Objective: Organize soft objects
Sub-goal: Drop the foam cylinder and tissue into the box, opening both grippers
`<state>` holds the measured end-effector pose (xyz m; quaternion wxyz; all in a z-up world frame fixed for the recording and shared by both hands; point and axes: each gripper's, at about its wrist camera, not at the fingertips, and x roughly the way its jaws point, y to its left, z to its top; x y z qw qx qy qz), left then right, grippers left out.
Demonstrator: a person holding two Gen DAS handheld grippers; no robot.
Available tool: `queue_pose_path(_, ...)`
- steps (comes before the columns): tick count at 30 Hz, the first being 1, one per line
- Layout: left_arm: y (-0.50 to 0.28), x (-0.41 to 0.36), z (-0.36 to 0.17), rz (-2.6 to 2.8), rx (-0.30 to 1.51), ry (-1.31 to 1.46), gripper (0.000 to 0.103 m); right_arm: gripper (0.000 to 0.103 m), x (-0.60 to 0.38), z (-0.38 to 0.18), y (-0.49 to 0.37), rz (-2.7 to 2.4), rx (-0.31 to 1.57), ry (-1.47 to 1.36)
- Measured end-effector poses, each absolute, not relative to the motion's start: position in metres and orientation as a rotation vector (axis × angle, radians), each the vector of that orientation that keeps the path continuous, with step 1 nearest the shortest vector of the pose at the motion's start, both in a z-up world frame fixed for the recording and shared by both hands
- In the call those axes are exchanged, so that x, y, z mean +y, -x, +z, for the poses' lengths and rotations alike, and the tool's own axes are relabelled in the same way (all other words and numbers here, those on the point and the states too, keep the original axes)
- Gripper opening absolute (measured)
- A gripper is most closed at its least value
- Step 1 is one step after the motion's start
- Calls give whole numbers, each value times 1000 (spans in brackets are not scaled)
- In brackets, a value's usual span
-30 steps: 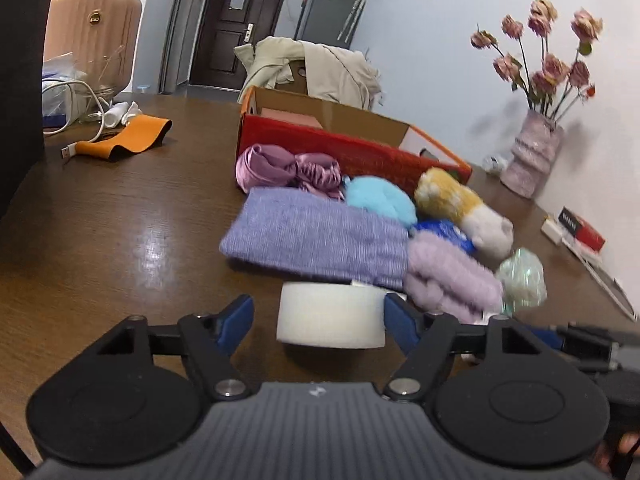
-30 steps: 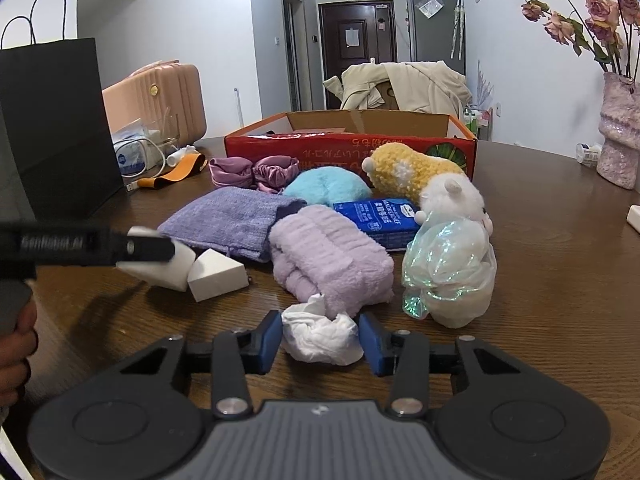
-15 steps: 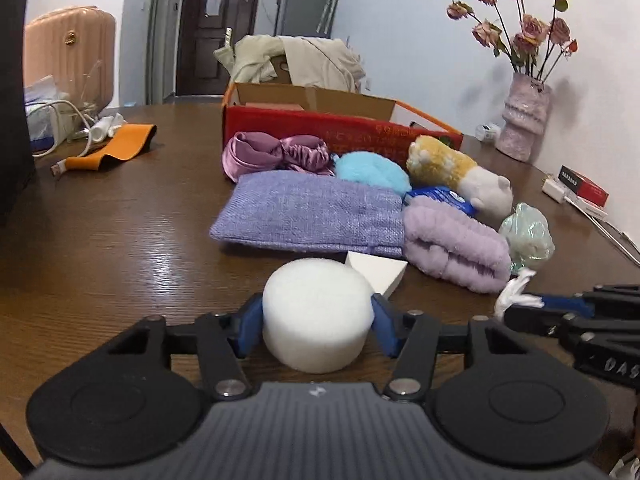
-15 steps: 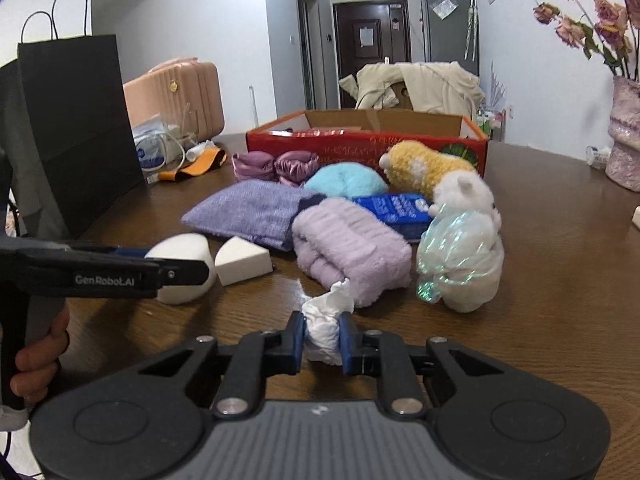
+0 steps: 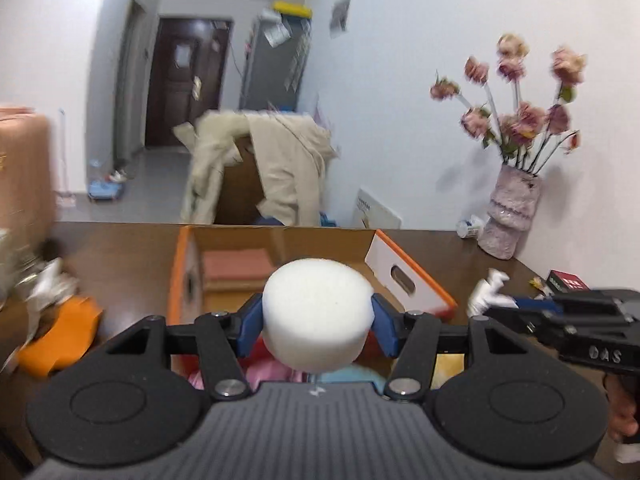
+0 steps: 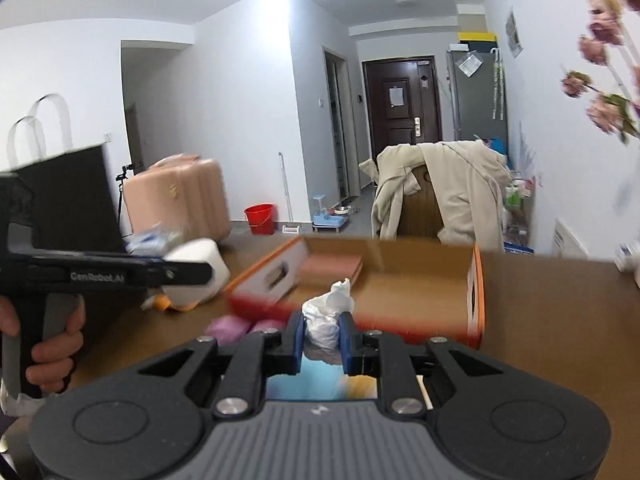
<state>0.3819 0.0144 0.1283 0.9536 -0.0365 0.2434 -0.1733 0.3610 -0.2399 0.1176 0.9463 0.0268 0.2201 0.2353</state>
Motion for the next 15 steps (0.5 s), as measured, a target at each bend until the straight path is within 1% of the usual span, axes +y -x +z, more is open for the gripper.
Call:
queue_pose_path(2,-442,-7,130,-359,529,65,57,18,-244,122,-430,472,522,-100)
queue_pose_path(6,-546,-41,102,-318,654,68,57,18,-245,105,-559,334,640,-128)
queue_pose_path(8,-588,-51,83,-254,705,63,57,18,-239,90,-600,266,676,-56)
queue_pose_path(10,-614,-54,68,-221,718,51,58,18,-237,75,-627,238,715,-26)
queue_pose_path(11,-625,-54,62,-218,737,56,61,20,-237,69,-638,225,737,-16)
queue_pose_path(12,-632,-53,59,-216,744,63,69,23,-234,63,-646,203,750,17)
queue_pose_path(14,-639,-50,56,-212,736,74,78,32,-230,56,-651,167,736,76)
queue_pose_path(15,-640,-49,57,-221,724,77,79,41,-229,54,-652,154,723,89)
